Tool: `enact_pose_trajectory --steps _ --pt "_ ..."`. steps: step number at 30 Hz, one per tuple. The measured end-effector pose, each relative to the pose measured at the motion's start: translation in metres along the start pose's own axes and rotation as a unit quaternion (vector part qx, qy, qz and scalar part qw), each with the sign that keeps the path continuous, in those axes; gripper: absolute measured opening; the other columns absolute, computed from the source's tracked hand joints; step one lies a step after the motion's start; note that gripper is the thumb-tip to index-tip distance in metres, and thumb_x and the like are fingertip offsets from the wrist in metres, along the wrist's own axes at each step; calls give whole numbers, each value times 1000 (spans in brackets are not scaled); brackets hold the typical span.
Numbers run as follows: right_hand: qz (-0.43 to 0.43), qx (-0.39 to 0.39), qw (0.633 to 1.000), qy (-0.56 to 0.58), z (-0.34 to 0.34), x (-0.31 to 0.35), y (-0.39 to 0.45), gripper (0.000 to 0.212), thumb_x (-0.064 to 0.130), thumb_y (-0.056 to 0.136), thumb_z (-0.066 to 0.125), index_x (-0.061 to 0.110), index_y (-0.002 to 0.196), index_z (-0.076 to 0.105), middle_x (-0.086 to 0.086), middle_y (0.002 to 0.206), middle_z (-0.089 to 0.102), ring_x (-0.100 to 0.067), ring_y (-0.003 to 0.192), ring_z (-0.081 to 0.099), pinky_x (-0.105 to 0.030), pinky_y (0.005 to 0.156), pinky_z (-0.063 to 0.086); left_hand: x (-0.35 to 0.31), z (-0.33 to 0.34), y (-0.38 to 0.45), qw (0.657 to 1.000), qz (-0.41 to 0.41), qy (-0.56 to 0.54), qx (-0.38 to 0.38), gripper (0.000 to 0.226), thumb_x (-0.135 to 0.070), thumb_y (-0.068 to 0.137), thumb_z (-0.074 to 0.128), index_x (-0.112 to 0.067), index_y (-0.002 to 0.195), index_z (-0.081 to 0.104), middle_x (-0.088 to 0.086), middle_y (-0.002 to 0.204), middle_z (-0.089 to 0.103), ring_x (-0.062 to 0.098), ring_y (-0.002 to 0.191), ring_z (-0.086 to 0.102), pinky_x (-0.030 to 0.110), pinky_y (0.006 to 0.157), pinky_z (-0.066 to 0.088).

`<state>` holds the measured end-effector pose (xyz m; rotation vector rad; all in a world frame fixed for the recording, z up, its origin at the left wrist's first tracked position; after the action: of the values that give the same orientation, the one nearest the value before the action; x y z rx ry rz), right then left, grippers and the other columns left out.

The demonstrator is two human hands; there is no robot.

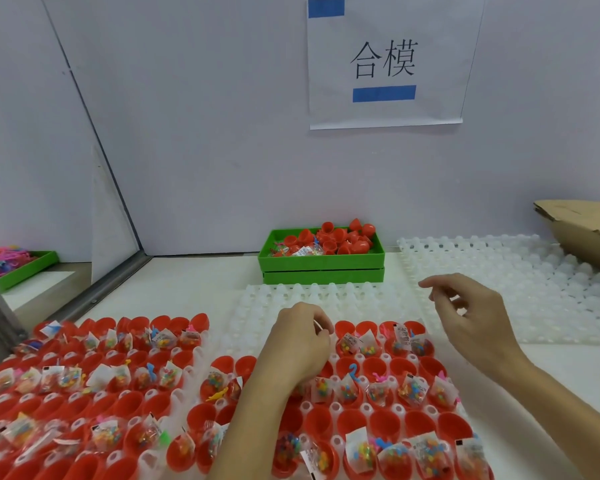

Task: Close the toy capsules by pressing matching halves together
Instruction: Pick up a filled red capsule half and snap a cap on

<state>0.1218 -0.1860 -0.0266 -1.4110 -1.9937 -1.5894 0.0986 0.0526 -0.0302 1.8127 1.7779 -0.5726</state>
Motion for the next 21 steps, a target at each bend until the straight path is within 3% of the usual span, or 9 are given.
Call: enact_pose_trajectory --steps 3,6,8,10,12,15,21 --pt "7 120 993 -20 14 22 26 24 2 89 62 22 88 76 13 84 72 -1 79 63 -12 66 49 1 -7 1 999 -13 -11 -36 20 -11 97 51 -18 102 69 5 107 66 13 81 63 18 66 47" --pt "-33 256 962 -84 46 47 47 17 12 89 67 24 86 78 18 79 70 7 77 61 -4 65 45 3 -11 1 998 -24 -21 -55 22 -7 94 50 -17 102 67 11 108 67 12 68 60 15 54 41" --pt "-50 339 931 -123 70 57 53 13 16 89 69 25 89 78 20 81 70 13 77 60 -3 65 45 4 -13 -1 997 -30 -26 -61 22 -7 94 50 -18 103 67 11 108 65 14 71 60 16 54 40" --pt "-60 413 892 -174 93 60 54 11 21 88 70 26 93 78 17 88 72 10 76 61 -6 65 47 5 -14 -2 997 -35 -31 -68 22 -9 93 50 -19 104 67 10 109 63 18 80 62 20 62 45" --pt "-57 466 857 -213 111 57 50 11 25 86 71 27 96 76 13 93 74 2 81 65 -18 75 53 5 -14 -2 996 -37 -36 -69 23 -11 93 51 -20 107 66 9 109 63 20 86 63 27 72 51" --pt "-41 497 832 -242 126 53 45 9 28 82 74 29 91 73 12 90 73 -7 83 68 -32 82 58 5 -13 -1 996 -37 -47 -63 27 -14 94 50 -23 118 60 8 111 62 21 90 64 34 81 55" --pt "-44 482 838 -250 131 54 45 13 25 79 80 28 78 67 12 76 70 -6 73 67 -25 73 58 8 -15 0 996 -32 -60 -65 33 -14 94 49 -25 125 54 8 112 63 22 94 63 38 86 55"
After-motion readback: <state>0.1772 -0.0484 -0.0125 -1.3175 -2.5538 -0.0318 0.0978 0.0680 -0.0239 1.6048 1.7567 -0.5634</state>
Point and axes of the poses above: each hand's wrist, its own y-axis towards the middle knuckle, its own z-axis out of the palm, x = y × z, the point moved 6 cm from there along y, towards the middle knuckle
